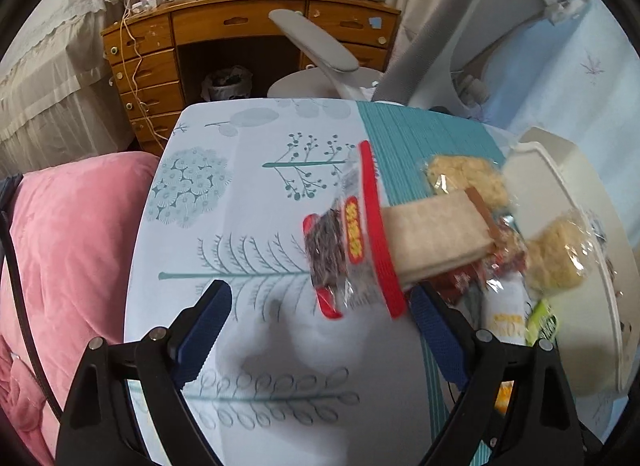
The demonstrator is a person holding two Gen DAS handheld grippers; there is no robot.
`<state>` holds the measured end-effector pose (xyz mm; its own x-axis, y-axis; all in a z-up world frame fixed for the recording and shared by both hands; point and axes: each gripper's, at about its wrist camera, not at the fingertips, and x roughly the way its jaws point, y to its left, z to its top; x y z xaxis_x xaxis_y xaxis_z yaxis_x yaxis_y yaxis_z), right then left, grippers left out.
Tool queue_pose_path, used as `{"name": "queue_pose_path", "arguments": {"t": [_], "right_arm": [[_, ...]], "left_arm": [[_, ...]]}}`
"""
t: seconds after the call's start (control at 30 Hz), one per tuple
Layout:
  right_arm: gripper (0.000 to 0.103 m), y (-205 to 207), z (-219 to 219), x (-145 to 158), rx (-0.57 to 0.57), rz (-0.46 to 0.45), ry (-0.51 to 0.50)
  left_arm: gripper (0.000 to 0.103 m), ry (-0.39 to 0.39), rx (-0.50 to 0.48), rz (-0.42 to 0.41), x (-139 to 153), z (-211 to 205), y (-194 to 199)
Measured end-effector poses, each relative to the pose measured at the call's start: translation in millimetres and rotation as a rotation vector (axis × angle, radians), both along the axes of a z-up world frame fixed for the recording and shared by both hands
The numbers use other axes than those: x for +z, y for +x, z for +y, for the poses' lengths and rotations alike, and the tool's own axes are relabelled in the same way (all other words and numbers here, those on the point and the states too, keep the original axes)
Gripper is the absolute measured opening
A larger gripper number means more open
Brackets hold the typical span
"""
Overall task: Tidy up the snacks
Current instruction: 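Grasp the red-edged packet with the left tool while the right tool grasps the orange OATS bar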
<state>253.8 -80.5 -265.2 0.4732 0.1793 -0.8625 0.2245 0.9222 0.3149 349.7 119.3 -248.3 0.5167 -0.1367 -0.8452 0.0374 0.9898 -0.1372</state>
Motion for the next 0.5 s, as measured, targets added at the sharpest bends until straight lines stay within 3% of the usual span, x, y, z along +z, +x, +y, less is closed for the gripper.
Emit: {"name": "queue_pose_path", "arguments": {"t": [0.07,0.2,0.37,0.43,0.5], "right_arm": [[0.065,6,3,-1,0.015,-0.005,-0.022],[0.065,15,8,-2,0.048,-0.010,-0.080],[0.065,22,16,-4,0.094,-0.014,-0.179],[0.065,23,19,-4,0.108,-0.015,-0.210],[0.065,25,24,-5,0.125,-0.007,-0.245]], "left_arm": [[0.090,-0.004,0.017,0.003,-2,1,6],[0.077,-0.021,0.019,0.008,-8,2,17],[0.056,-0.034,0.026,0.012,-12,2,25],[0.039,-0.047,0.028,0.007,-11,3,26],[0.029,-0.053,0.017,0.008,-11,3,27]]}}
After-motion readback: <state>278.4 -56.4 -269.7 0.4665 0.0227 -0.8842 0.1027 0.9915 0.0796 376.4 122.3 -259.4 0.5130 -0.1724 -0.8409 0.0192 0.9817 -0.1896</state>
